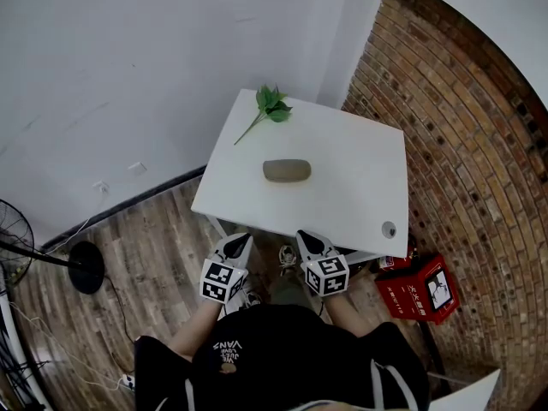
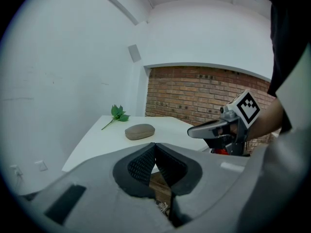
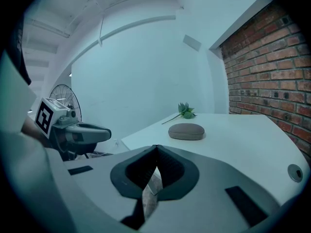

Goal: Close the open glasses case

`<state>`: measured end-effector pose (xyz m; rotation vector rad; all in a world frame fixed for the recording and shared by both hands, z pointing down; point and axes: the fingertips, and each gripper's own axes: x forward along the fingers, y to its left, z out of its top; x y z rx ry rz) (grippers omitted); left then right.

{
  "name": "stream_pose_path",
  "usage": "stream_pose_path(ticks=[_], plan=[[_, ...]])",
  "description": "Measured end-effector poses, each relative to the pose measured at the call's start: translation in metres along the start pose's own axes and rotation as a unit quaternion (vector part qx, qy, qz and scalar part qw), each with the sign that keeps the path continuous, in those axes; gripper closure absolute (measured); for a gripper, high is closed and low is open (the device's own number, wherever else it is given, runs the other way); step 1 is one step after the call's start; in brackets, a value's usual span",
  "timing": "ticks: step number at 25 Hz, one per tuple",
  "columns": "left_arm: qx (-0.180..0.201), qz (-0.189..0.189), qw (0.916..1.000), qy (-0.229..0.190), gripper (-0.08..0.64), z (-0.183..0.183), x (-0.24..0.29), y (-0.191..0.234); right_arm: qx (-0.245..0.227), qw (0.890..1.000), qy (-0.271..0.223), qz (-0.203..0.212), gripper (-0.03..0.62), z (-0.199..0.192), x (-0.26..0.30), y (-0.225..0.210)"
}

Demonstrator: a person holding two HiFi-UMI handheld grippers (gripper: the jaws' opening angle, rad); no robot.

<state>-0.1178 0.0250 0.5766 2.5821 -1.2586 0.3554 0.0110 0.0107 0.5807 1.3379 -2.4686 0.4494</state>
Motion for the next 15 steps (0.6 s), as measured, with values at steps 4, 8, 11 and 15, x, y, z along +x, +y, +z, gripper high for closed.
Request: stream_pose_path(ticks=[4, 8, 11, 15], plan=[[0.0, 0.001, 1.0, 0.004, 0.557, 0.0017, 0.0007, 0.0004, -0.002, 1.0, -0.001, 0.002, 0.594, 0.0027, 0.0011, -0.0013], [0.0, 0.001, 1.0, 0.005, 0.557, 0.0038, 0.0033, 0.0001, 0.006, 1.0, 0.001, 0.003, 0.594, 0.0035, 0.0023, -0.0045], [0.005, 0.002, 1.0, 0.003, 0.557, 0.002, 0.0062, 0.0026, 0.008, 1.0, 0.001, 0.002, 0.594, 0.0033, 0.0032, -0.0069], [0.005, 0.003, 1.0, 0.0, 0.557, 0.0028, 0.0094, 0.007, 0.01, 1.0, 0.0, 0.0, 0.594, 0.0039, 0.008, -0.0095]])
